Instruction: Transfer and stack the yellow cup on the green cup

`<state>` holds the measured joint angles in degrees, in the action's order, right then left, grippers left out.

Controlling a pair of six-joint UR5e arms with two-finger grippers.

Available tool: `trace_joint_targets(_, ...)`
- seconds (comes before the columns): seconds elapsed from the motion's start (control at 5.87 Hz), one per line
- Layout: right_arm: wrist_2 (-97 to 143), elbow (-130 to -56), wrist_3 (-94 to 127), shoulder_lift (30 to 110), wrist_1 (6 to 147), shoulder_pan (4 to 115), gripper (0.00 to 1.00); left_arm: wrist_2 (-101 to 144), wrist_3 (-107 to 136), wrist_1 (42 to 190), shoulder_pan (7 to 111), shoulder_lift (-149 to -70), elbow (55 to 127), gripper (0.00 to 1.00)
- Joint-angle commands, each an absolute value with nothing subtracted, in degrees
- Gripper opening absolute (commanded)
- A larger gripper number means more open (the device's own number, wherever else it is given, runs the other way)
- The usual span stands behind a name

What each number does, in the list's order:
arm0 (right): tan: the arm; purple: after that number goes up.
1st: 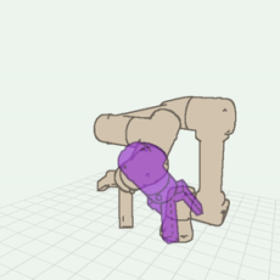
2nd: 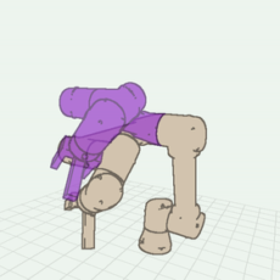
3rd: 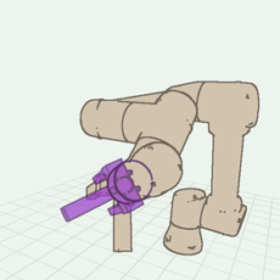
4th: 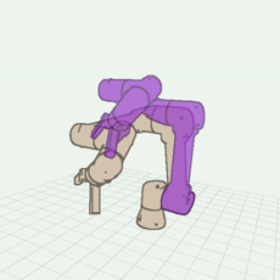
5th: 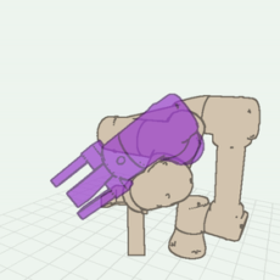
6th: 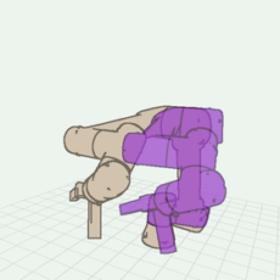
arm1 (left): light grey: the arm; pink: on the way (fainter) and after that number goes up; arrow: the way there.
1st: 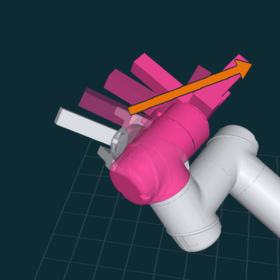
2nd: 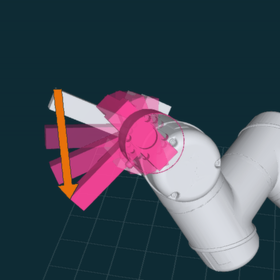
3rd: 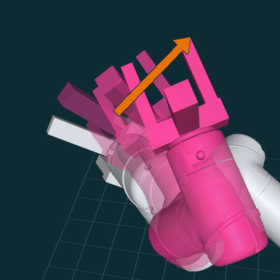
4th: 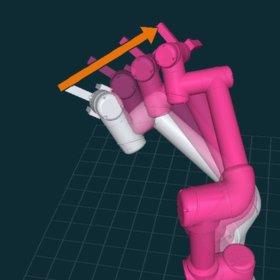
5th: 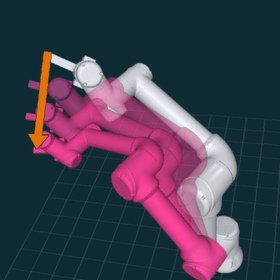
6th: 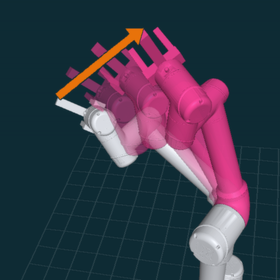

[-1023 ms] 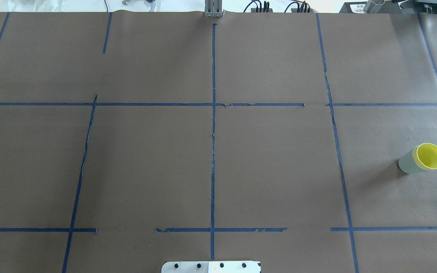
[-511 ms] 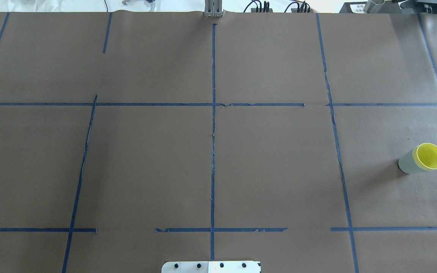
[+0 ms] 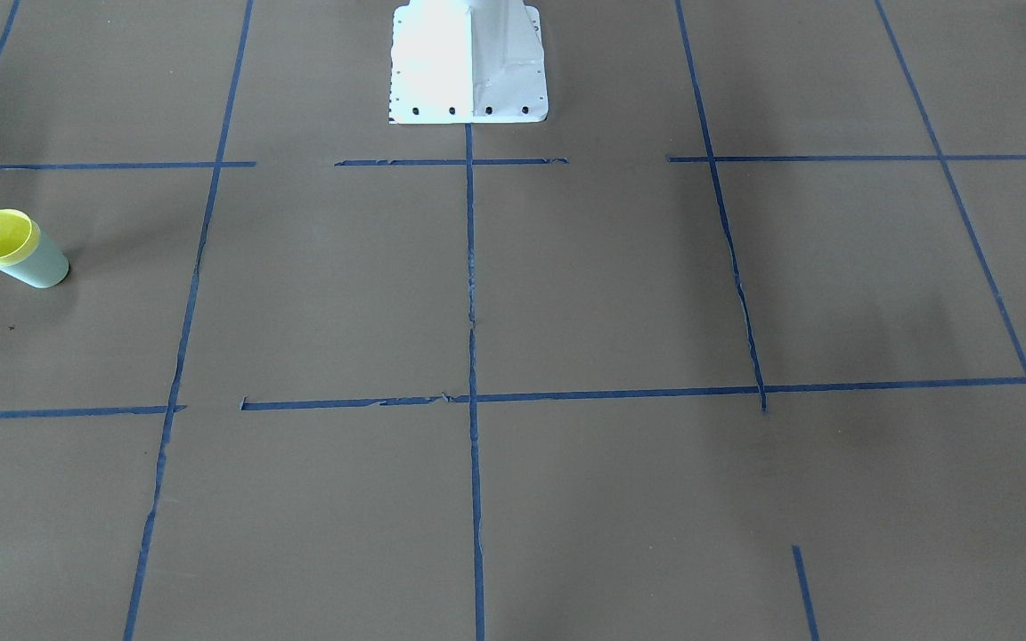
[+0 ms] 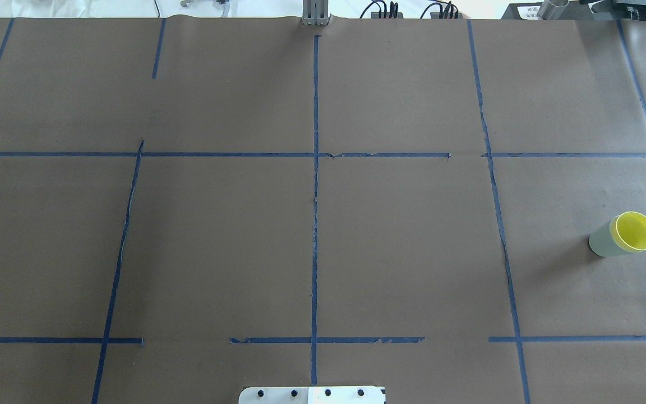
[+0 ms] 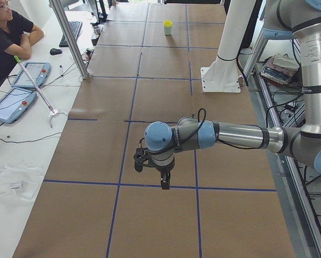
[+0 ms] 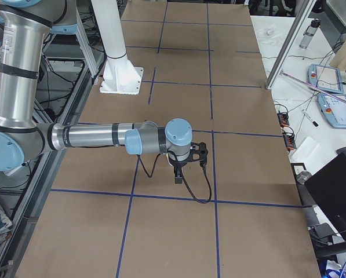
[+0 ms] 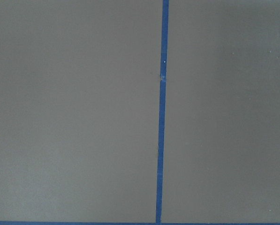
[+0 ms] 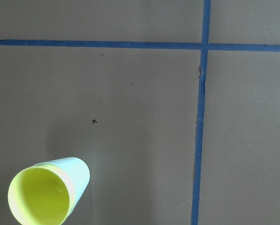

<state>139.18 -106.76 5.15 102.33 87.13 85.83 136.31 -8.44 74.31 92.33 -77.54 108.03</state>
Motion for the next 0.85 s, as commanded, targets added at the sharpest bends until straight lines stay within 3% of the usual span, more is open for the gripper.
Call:
trace_joint_targets(0.0,138.52,-106.96,2.38,102.48,87.28,86.31,1.00,136.06,-8.44,74.44,92.29,-77.43,108.02,1.00)
trace_joint_targets(0.68,134.74,-106.96,-2.99,102.57,87.63,86.31,1.00,136.05,-8.52,74.62,92.11,-77.34,107.41,1.00)
